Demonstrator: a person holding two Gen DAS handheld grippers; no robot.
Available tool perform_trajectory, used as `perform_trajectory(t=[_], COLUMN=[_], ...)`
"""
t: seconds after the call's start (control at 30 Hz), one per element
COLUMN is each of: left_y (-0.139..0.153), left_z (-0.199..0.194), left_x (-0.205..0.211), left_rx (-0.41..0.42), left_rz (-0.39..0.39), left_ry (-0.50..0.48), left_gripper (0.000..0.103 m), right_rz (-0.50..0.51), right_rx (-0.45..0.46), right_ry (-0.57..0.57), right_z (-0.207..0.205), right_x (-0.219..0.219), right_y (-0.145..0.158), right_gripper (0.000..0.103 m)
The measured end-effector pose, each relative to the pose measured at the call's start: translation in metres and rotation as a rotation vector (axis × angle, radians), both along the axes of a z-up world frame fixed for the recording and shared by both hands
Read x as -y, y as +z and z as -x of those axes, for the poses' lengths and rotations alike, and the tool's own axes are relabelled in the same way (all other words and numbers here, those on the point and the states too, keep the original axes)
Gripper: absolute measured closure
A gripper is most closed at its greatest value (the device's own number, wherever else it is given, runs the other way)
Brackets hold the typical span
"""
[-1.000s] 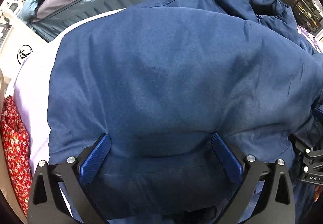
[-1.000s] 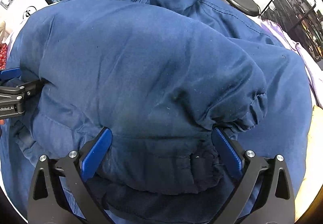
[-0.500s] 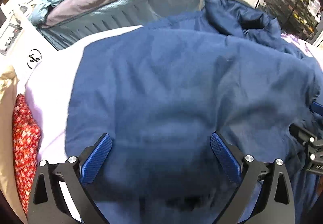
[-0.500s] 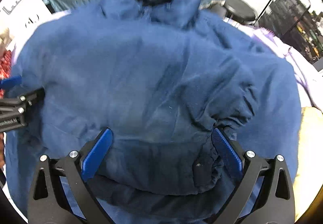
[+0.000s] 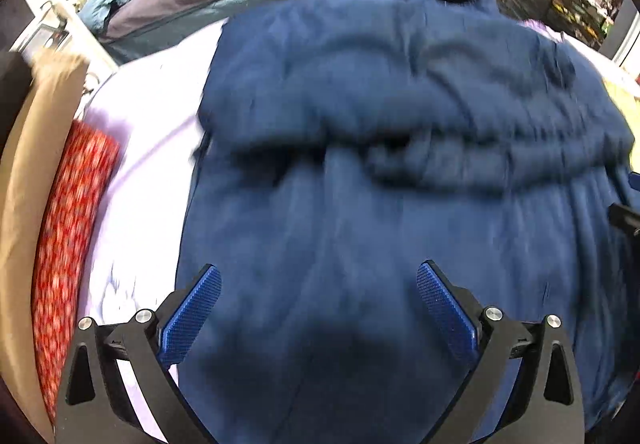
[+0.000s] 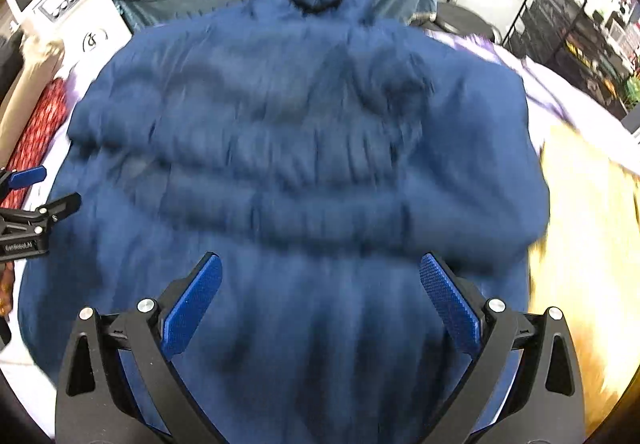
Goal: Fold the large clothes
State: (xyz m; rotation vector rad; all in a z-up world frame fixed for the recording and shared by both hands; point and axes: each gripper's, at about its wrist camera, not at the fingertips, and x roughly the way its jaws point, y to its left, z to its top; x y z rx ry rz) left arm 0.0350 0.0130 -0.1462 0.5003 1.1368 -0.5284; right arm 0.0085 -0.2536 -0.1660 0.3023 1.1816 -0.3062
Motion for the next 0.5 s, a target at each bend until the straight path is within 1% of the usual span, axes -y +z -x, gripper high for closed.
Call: perform_trajectory(t=[0.13, 0.23, 0.37, 0.5], left_y=[-0.006, -0.012, -0.014, -0.011], left_z=[0.027, 0.035, 0.042, 0.046], left_x=[-0.043, -0.063, -0.081, -0.094], left_rx=[-0.058, -0.085, -0.099, -0.088], left_rz=[0.011, -0.008, -0.024, -0.029], left_ry=[0.037, 0.067, 0.089, 0.082], left_gripper=[0.007, 0.007, 0.007, 0.007], right_rz=[-0.035, -0.051, -0.065, -0.077], right_rx=[-0.035, -0.071, -0.1, -0.093], right_ry=[-0.015, -0.037, -0.072, -0.09], right_z=[0.046, 0.078, 0.115, 0.139], right_x=[-0.009, -0.012, -0.015, -0.018], right_y=[-0.006, -0.012, -0.02, -0.018], right_gripper=[0.005, 0.005, 0.005, 0.005])
